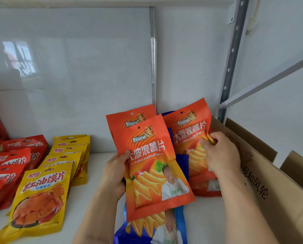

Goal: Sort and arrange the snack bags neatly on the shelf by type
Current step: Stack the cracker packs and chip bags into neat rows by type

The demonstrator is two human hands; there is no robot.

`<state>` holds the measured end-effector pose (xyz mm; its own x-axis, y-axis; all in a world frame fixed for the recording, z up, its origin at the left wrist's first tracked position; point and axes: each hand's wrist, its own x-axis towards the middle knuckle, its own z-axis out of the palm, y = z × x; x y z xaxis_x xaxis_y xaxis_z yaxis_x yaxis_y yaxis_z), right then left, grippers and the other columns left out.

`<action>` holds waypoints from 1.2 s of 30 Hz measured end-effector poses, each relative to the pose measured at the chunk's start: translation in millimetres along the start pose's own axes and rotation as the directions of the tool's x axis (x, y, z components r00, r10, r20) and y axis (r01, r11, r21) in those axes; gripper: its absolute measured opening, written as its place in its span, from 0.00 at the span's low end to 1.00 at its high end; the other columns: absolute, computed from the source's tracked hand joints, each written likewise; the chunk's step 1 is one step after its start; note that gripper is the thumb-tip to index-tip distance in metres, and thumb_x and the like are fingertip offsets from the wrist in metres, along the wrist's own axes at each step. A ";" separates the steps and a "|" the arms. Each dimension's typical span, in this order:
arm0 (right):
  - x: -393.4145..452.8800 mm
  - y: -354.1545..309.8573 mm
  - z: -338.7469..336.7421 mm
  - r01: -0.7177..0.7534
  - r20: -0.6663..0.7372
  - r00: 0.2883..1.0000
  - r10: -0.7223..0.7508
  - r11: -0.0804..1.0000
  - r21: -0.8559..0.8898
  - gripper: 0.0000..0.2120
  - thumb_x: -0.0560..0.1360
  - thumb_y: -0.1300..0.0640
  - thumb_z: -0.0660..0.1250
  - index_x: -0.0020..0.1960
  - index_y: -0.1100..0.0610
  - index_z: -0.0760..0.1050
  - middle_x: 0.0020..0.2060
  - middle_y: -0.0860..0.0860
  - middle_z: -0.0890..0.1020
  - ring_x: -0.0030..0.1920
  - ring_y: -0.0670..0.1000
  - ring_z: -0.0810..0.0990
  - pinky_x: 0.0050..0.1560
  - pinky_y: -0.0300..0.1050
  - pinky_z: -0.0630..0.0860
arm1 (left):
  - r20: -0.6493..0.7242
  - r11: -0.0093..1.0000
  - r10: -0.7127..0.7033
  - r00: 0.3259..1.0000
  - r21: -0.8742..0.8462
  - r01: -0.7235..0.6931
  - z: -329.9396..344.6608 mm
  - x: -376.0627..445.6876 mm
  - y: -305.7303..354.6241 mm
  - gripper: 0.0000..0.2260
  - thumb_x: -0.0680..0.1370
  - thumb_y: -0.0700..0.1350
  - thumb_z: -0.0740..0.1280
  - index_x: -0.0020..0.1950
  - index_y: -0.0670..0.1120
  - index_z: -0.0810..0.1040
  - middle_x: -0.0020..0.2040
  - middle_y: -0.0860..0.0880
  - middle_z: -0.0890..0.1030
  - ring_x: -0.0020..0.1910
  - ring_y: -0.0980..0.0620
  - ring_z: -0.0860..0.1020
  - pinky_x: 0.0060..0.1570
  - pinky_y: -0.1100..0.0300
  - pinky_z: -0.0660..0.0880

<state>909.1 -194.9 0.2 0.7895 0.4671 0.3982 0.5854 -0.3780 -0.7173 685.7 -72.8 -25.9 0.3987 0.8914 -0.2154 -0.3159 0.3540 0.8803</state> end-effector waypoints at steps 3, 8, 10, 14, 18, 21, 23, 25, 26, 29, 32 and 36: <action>6.8 -14.7 -20.2 0.025 -0.004 1.000 -0.025 0.999 0.021 0.11 0.78 0.42 0.65 0.54 0.49 0.72 0.46 0.48 0.80 0.47 0.56 0.80 0.47 0.55 0.78 | -0.044 0.998 0.048 0.998 -0.035 -0.050 -2.4 -0.2 3.3 0.10 0.83 0.47 0.64 0.62 0.43 0.77 0.52 0.40 0.86 0.46 0.39 0.86 0.44 0.44 0.83; 4.5 -33.8 -42.7 0.093 -0.046 0.995 -0.090 0.993 0.075 0.16 0.77 0.40 0.66 0.57 0.50 0.71 0.46 0.45 0.78 0.43 0.51 0.78 0.43 0.49 0.74 | -0.154 0.980 0.165 0.974 -0.083 -0.179 -6.2 -2.8 9.4 0.04 0.84 0.46 0.63 0.55 0.48 0.78 0.48 0.44 0.86 0.41 0.44 0.86 0.40 0.49 0.82; 1.9 -33.4 -43.6 0.096 -0.060 0.994 -0.090 0.990 0.104 0.18 0.77 0.40 0.66 0.60 0.49 0.71 0.47 0.44 0.77 0.45 0.50 0.77 0.47 0.52 0.77 | -0.201 0.966 0.225 0.953 -0.081 -0.245 -8.5 -4.0 11.6 0.04 0.84 0.46 0.63 0.56 0.49 0.78 0.49 0.45 0.86 0.43 0.45 0.85 0.44 0.49 0.82; -3.7 -32.3 -38.3 0.075 0.009 0.996 -0.084 0.927 0.368 0.10 0.76 0.46 0.71 0.54 0.47 0.76 0.47 0.44 0.83 0.45 0.47 0.82 0.47 0.48 0.78 | -0.225 0.948 0.295 0.929 -0.049 -0.313 -6.0 -5.3 12.0 0.07 0.84 0.48 0.63 0.60 0.50 0.77 0.50 0.48 0.86 0.46 0.45 0.86 0.47 0.48 0.82; -19.3 -33.8 -11.9 -0.057 0.327 0.940 -0.100 0.897 0.438 0.08 0.71 0.59 0.76 0.49 0.54 0.82 0.42 0.50 0.86 0.41 0.49 0.85 0.47 0.46 0.80 | -0.193 0.951 0.280 0.940 -0.077 -0.299 0.6 -5.5 10.6 0.06 0.84 0.47 0.62 0.58 0.50 0.78 0.48 0.47 0.87 0.45 0.46 0.86 0.47 0.49 0.82; -35.2 -30.5 13.5 -0.113 0.464 0.884 -0.065 0.931 0.346 0.07 0.71 0.57 0.77 0.47 0.52 0.81 0.40 0.48 0.86 0.42 0.49 0.85 0.52 0.52 0.80 | -0.164 0.954 0.267 0.950 -0.094 -0.284 4.2 -6.6 8.2 0.08 0.85 0.49 0.61 0.56 0.51 0.79 0.45 0.50 0.88 0.42 0.50 0.86 0.46 0.52 0.82; -42.2 -31.9 21.9 -0.134 0.475 0.878 -0.048 0.930 0.342 0.08 0.71 0.56 0.76 0.48 0.51 0.80 0.41 0.47 0.85 0.43 0.48 0.85 0.53 0.52 0.80 | -0.149 0.953 0.274 0.950 -0.089 -0.289 5.6 -7.4 6.1 0.11 0.85 0.53 0.60 0.56 0.51 0.79 0.44 0.50 0.88 0.42 0.51 0.86 0.45 0.53 0.81; -46.3 -35.5 24.8 -0.137 0.488 0.871 -0.051 0.930 0.342 0.08 0.72 0.55 0.76 0.49 0.51 0.79 0.42 0.46 0.85 0.44 0.48 0.84 0.54 0.52 0.80 | -0.126 0.955 0.274 0.954 -0.085 -0.285 6.3 -7.6 4.6 0.14 0.83 0.58 0.59 0.57 0.52 0.80 0.44 0.50 0.88 0.42 0.50 0.87 0.45 0.52 0.82; -47.6 -37.1 25.6 -0.134 0.492 0.869 -0.055 0.931 0.340 0.08 0.72 0.54 0.76 0.49 0.50 0.79 0.43 0.46 0.85 0.45 0.48 0.84 0.54 0.52 0.80 | -0.116 0.955 0.273 0.955 -0.089 -0.284 6.2 -7.4 4.0 0.15 0.82 0.61 0.60 0.58 0.53 0.79 0.46 0.50 0.88 0.44 0.49 0.87 0.47 0.51 0.82; -51.2 -39.8 26.1 -0.145 0.504 0.862 -0.050 0.929 0.340 0.10 0.72 0.52 0.76 0.50 0.51 0.79 0.43 0.46 0.85 0.45 0.47 0.84 0.52 0.49 0.80 | -0.061 0.950 0.295 0.953 -0.083 -0.300 6.9 -7.6 3.1 0.23 0.76 0.66 0.65 0.65 0.53 0.77 0.53 0.49 0.87 0.50 0.46 0.86 0.54 0.45 0.81; -54.5 -38.0 25.6 -0.162 0.515 0.856 -0.042 0.925 0.344 0.12 0.71 0.50 0.77 0.50 0.52 0.78 0.45 0.46 0.85 0.45 0.46 0.83 0.45 0.42 0.79 | -0.008 0.955 0.296 0.955 0.019 -0.295 6.8 -5.4 0.8 0.24 0.73 0.58 0.73 0.66 0.52 0.76 0.54 0.47 0.86 0.50 0.44 0.86 0.53 0.42 0.81; -52.8 -25.0 22.4 -0.220 0.463 0.886 -0.013 0.868 0.445 0.17 0.71 0.43 0.75 0.55 0.50 0.78 0.49 0.44 0.83 0.48 0.43 0.82 0.43 0.37 0.74 | -0.004 0.958 0.284 0.959 0.030 -0.284 3.0 2.7 -4.2 0.17 0.79 0.42 0.70 0.68 0.47 0.75 0.55 0.44 0.86 0.51 0.40 0.85 0.54 0.37 0.80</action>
<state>848.7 -192.2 -15.7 0.6063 0.7892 0.0977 0.2526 -0.0746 -0.9647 690.7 -72.7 -28.9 0.2892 0.9564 0.0416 -0.3898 0.0780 0.9176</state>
